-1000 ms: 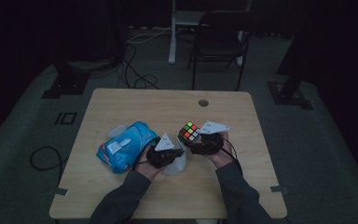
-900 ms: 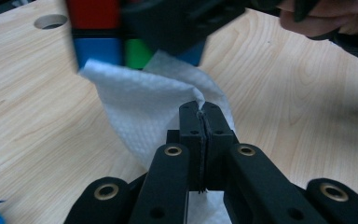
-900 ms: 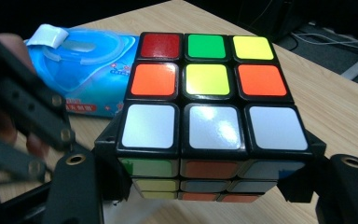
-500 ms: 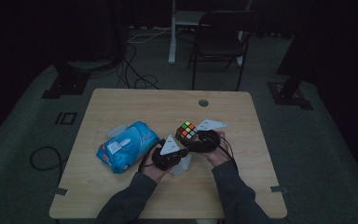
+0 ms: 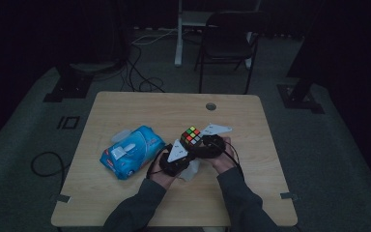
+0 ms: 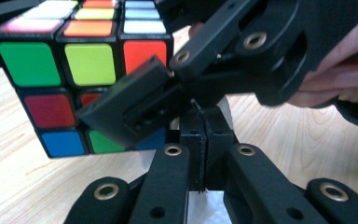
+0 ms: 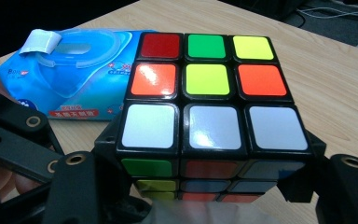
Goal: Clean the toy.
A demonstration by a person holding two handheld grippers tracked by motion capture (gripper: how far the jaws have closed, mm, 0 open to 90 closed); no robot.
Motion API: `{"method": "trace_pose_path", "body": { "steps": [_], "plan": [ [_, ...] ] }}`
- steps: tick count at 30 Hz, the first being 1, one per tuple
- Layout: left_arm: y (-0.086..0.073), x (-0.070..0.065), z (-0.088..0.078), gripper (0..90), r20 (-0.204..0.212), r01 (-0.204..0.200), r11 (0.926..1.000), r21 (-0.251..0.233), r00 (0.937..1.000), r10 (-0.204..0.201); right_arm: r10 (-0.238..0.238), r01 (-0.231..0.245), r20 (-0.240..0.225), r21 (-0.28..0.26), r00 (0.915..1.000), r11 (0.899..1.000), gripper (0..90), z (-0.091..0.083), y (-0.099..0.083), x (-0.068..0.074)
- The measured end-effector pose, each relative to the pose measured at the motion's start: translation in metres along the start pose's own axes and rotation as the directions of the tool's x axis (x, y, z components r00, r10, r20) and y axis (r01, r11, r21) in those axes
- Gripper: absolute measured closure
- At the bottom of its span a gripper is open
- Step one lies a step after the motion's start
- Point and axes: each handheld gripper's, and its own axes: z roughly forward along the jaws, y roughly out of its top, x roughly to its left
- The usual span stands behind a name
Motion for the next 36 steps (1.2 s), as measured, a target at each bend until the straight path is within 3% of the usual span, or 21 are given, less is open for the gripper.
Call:
{"method": "trace_pose_path", "body": {
  "steps": [10, 22, 29, 36],
  "plan": [
    [-0.0038, -0.0005, 0.0022, 89.6, -0.03, -0.001, 1.0, 0.004, 0.9995, 0.001, 0.047, -0.047, -0.01, -0.009, 0.9989, 0.999, 34.6, -0.002, -0.0009, -0.0046],
    [-0.0042, -0.0037, 0.0053, 89.6, -0.08, -0.003, 0.9998, -0.019, 0.9968, 0.001, 0.07, -0.07, -0.004, -0.01, 0.9975, 0.997, 34.5, -0.001, 0.0019, -0.0031],
    [-0.0047, -0.0047, 0.0072, 89.5, -0.096, 0.001, 0.9995, -0.031, 0.9954, -0.004, 0.123, -0.123, -0.008, -0.017, 0.9924, 0.992, 34.5, -0.0015, 0.0015, -0.0065],
    [-0.0047, -0.0066, 0.0097, 89.4, -0.115, -0.005, 0.9993, -0.038, 0.9934, 0.0, 0.14, -0.14, 0.0, -0.019, 0.9901, 0.99, 34.6, -0.0019, 0.0008, -0.0088]
  ]
}}
